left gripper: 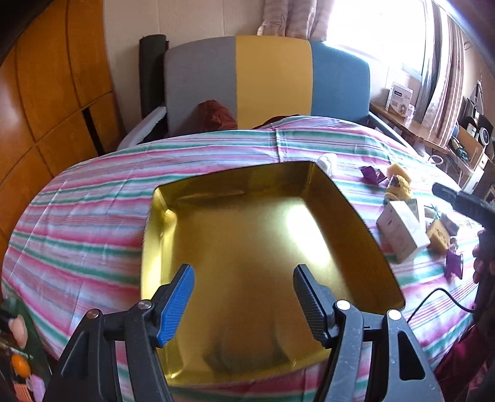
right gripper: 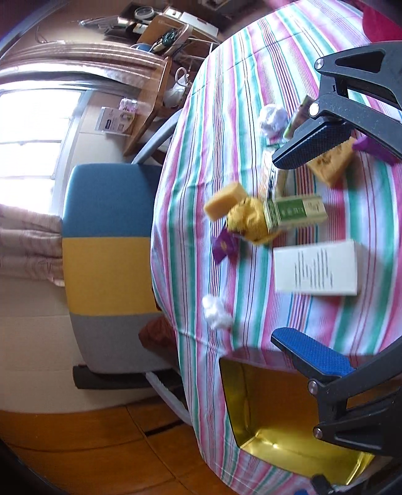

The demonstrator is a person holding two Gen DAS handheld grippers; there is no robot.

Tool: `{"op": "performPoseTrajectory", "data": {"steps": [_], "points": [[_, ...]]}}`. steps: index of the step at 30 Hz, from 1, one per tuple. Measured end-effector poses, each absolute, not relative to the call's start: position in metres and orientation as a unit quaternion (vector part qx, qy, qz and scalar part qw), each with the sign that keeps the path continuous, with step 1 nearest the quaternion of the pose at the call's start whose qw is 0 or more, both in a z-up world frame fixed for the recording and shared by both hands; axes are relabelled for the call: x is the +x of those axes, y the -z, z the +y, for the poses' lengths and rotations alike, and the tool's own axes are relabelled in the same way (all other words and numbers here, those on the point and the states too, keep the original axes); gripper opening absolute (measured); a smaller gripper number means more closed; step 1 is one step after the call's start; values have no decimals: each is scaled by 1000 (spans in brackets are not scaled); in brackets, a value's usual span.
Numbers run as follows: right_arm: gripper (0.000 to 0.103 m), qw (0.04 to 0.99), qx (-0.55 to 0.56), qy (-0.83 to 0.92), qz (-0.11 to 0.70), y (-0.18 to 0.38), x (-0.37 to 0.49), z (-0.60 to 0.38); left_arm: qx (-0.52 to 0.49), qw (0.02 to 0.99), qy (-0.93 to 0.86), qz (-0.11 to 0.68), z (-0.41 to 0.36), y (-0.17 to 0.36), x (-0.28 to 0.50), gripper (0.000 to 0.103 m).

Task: Organize objects
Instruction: 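Move the left tool from the gold tray toward the white tissue ball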

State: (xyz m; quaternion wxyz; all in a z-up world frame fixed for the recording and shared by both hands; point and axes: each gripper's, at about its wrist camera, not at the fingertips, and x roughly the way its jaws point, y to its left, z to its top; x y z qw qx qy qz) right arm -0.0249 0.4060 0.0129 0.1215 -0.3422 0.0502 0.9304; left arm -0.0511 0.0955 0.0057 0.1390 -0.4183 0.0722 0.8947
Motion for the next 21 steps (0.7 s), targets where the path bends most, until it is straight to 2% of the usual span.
{"op": "performPoseTrajectory", "data": {"steps": [5,10,16,21], "points": [[103,115,-342,-929,79,-3,-30,443,-417,188,-884,94,134,-19,-77,67],[103,106,-351,-918,150,7,-34,467,-420,253,-862,128,194,-25,-116,67],[103,97,-346,-914,188,5,-30,476,-435,283,-839,163,255,-11,-178,67],[103,88,-354,-909,203,9,-31,479,-459,295,-816,191,301,14,-224,63]]}}
